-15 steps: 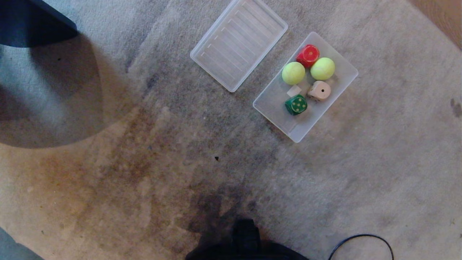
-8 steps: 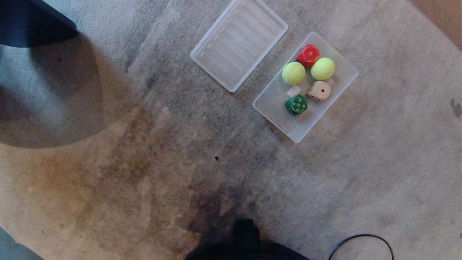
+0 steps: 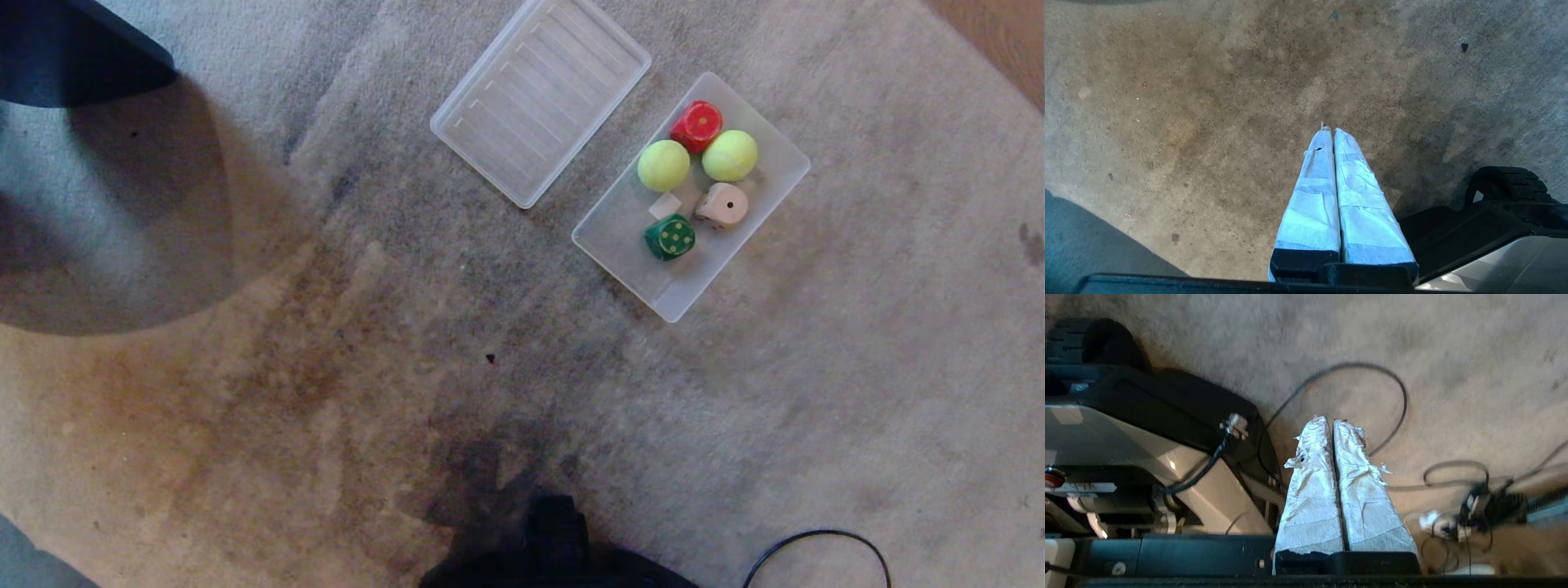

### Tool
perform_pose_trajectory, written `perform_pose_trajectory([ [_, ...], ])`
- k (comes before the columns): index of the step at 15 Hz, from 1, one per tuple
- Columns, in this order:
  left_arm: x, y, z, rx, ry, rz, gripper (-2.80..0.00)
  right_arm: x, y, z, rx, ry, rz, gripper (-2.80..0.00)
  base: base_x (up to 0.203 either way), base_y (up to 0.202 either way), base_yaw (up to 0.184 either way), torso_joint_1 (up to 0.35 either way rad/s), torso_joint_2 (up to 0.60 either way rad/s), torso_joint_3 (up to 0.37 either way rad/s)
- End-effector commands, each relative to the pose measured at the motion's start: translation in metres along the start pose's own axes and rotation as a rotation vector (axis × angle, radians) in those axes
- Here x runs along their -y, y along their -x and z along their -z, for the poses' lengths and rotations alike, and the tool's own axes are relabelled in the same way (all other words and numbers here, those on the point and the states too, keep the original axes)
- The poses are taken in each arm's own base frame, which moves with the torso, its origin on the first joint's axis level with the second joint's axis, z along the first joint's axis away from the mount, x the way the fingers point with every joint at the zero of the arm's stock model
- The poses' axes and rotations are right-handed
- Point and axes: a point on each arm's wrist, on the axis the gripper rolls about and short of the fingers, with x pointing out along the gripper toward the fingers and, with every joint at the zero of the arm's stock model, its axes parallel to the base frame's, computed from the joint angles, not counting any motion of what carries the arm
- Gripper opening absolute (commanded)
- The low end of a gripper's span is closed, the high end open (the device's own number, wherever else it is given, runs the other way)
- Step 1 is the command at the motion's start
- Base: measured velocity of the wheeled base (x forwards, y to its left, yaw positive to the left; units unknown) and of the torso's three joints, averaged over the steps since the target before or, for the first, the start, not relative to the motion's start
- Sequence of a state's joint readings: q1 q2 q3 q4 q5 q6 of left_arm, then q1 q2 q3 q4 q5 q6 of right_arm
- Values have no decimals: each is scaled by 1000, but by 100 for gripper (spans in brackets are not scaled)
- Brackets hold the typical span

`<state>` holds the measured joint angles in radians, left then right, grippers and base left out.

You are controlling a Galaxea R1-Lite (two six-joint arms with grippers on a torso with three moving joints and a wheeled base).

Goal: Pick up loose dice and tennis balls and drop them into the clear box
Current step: Pick up toys out of the box

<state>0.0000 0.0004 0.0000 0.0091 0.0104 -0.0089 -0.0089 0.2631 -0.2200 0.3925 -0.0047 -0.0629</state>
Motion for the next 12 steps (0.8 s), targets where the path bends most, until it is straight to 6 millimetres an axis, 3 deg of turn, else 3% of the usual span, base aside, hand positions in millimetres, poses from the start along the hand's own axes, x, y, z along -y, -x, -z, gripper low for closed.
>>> perform_pose_trajectory([
  [1, 0, 0, 0, -1, 0, 0, -280, -1, 2, 13, 122, 18, -11, -280, 0, 0, 0, 0, 0, 0],
  [3, 0, 0, 0, -1, 0, 0, -280, -2, 4, 25, 269, 42, -22, -280, 0, 0, 0, 0, 0, 0],
  [9, 0, 0, 0, -1, 0, 0, -280, -3, 2, 27, 298, 48, -26, -280, 0, 0, 0, 0, 0, 0],
  [12, 0, 0, 0, -1, 0, 0, -280, -2, -8, 29, 392, 17, 0, -280, 0, 0, 0, 0, 0, 0],
])
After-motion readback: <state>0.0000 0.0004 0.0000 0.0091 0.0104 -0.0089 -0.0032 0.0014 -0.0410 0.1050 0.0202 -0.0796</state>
